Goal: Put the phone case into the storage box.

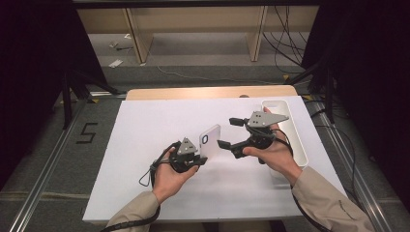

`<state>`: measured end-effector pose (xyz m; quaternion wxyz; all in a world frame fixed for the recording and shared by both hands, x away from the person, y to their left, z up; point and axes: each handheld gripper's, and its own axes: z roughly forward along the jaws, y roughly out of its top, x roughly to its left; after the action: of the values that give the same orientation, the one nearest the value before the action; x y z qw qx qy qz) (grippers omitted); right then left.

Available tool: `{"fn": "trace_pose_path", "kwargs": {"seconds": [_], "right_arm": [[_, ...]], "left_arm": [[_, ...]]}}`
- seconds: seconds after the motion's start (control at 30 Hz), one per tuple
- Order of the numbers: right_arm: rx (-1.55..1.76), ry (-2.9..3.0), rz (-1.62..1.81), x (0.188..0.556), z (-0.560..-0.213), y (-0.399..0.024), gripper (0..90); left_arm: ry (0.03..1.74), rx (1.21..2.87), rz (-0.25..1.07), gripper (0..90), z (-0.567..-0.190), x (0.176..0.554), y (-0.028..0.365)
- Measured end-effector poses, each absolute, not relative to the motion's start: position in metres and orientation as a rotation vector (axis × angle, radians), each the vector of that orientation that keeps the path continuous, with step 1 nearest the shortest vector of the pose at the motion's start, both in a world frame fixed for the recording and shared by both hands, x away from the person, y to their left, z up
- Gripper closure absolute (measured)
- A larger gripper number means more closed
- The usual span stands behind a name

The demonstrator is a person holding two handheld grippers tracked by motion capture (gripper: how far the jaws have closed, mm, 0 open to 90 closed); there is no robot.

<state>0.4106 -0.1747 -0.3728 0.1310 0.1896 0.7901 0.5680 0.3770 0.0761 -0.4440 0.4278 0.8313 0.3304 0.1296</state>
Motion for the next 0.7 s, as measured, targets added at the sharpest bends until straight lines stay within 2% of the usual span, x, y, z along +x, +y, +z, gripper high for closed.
{"fn": "trace_pose_path", "kwargs": {"seconds": [0.23, 0.7], "right_arm": [[0.572, 2.274, 1.633, 0.408, -0.38, -0.166, 5.5], [0.635, 2.19, 1.67, 0.405, -0.383, -0.162, 5.1]], "left_arm": [[0.841, 2.064, 0.334, 80.8, -0.444, 0.378, 0.072], [0.857, 2.056, 0.345, 80.8, -0.444, 0.381, 0.063]]}}
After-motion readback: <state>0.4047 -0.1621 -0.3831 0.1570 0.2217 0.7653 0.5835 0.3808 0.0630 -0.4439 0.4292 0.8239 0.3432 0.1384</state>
